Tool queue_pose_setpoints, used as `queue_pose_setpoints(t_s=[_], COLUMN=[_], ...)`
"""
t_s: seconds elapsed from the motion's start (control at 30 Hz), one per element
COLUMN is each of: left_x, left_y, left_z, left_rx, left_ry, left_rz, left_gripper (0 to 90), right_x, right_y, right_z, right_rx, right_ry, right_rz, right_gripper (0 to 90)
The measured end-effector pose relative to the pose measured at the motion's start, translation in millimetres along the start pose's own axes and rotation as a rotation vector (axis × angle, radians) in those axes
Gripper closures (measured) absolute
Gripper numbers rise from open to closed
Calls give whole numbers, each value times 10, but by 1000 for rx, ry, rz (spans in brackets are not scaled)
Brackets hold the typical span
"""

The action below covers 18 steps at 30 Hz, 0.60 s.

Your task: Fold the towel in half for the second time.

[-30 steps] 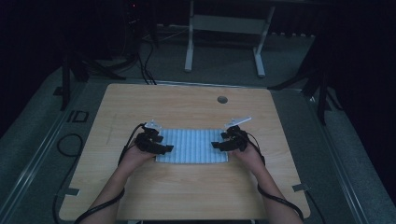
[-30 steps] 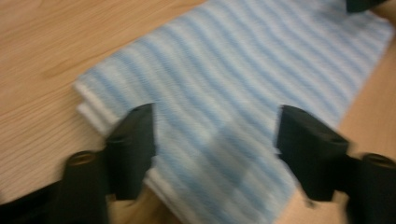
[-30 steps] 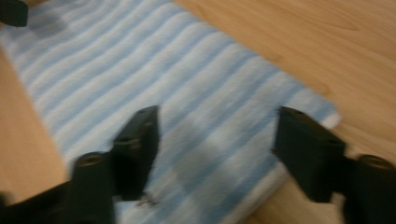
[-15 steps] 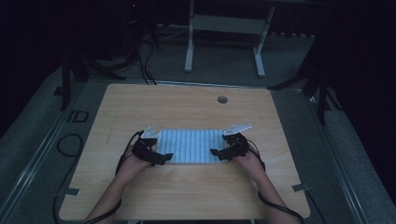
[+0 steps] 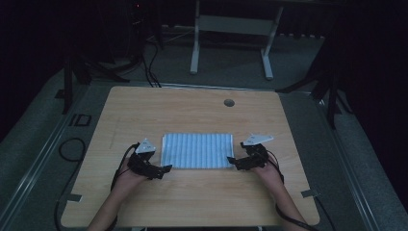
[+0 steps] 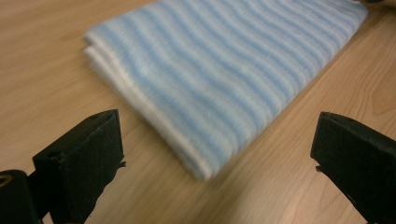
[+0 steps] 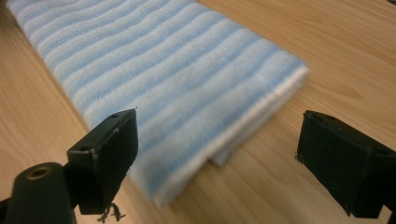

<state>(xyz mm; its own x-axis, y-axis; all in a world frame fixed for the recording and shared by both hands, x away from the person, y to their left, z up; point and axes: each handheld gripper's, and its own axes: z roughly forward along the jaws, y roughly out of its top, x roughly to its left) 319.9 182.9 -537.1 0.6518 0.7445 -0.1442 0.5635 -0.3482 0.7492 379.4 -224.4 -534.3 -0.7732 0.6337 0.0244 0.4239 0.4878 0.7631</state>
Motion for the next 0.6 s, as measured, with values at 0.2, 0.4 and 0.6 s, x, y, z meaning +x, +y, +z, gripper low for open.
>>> queue_pose_setpoints(t_s=[0.2, 0.4, 0.6], left_x=[37, 161, 237], left_y=[-149, -302, -411], left_z=[-138, -276, -407], left_rx=[8, -21, -41], left_ry=[55, 74, 109], left_rz=[3, -56, -79], left_gripper=[24, 24, 24], right_x=[-91, -162, -226], right_y=[-202, -436, -583], right_z=[-181, -332, -559], right_rx=[-14, 1, -46], right_ry=[-23, -59, -91], right_rz=[38, 61, 114], right_gripper=[121, 121, 121])
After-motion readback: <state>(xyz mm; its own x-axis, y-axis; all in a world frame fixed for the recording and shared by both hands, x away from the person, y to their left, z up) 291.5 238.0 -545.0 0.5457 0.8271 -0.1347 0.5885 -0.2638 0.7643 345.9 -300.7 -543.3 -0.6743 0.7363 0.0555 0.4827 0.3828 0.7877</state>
